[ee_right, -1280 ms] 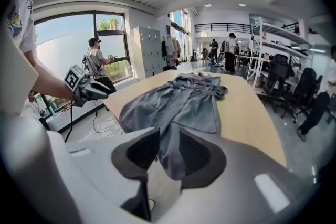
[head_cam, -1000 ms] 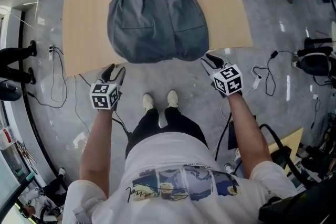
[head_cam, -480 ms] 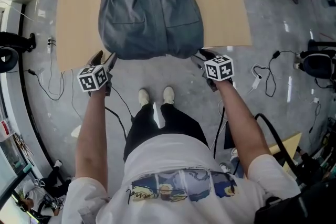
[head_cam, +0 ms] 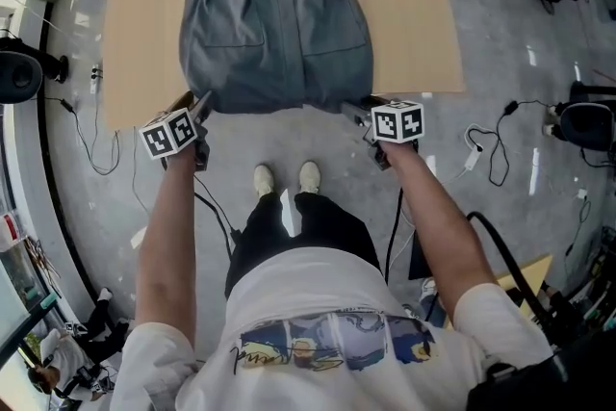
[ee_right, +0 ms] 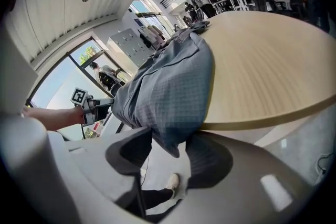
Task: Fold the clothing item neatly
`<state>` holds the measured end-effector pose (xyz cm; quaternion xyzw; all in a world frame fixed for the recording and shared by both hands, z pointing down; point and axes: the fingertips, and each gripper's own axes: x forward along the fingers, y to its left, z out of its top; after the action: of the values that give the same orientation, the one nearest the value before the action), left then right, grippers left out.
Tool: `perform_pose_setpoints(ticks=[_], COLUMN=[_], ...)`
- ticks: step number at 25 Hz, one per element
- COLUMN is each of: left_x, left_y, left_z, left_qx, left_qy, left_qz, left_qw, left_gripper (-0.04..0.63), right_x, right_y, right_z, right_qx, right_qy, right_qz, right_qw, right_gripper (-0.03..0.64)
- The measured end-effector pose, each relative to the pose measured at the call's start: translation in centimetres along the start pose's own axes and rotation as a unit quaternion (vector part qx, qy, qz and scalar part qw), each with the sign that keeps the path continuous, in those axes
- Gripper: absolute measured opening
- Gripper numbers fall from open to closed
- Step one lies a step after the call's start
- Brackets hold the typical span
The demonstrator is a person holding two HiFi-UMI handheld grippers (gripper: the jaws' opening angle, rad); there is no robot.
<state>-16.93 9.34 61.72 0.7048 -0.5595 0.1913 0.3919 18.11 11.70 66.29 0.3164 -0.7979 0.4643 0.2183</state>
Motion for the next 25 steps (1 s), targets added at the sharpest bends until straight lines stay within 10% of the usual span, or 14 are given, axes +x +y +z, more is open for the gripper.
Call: perform_pose_setpoints(ticks=[5, 13, 25], left_x=[0.4, 1.2, -1.0], left_y=[-0.4, -1.9, -3.5], left_z=[-0.4, -0.8, 1.8], left_qx=[0.018, -0.008, -0.026], left_qy=[0.039, 0.067, 0.015], left_qz=[0.013, -0.002, -0.086], left_qw=[0.999, 0.9977, 0.9959], left_gripper=[0.25, 0.058, 0.038], right_x=[0.0, -1.3, -3.2], right_y=[0.9, 3.4, 4.9], right_z=[0.6, 1.5, 4.1], right_qx=[0.006, -0.035, -0.095], right_qy=[-0.001, 0.005, -0.022], right_qz=[0.014, 0.041, 0.027], right_qw=[1.0, 0.999, 0.995], right_gripper=[0.027, 0.02, 0.018])
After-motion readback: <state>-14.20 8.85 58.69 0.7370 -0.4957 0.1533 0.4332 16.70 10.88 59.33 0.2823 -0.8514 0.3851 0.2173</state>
